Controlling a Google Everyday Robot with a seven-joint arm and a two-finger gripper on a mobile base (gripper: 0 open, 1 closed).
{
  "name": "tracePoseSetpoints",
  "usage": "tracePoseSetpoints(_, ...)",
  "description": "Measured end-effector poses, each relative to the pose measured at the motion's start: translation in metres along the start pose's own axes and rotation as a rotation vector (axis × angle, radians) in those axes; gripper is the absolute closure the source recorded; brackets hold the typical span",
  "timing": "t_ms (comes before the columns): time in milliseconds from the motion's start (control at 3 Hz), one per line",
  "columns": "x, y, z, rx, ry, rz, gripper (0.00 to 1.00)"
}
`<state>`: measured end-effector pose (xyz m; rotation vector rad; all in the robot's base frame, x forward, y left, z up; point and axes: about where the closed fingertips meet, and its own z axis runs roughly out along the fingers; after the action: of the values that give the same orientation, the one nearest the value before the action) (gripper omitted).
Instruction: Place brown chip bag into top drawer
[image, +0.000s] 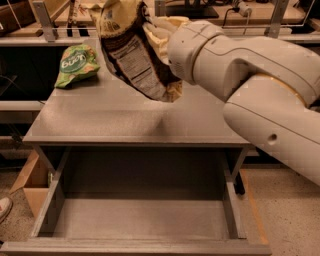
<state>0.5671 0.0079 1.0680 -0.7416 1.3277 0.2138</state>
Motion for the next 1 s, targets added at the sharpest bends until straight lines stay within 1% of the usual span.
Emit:
tracePoseSetpoints(333,-0.013,0.026,-0.036,-0.039,-0.056,0.012,1.00)
tracePoseSetpoints(667,-0.029,0.073,-0.092,-0.101,-0.105,-0.002,1.00)
tracePoseSetpoints(1000,-0.029,0.073,-0.092,-0.101,-0.105,-0.002,1.00)
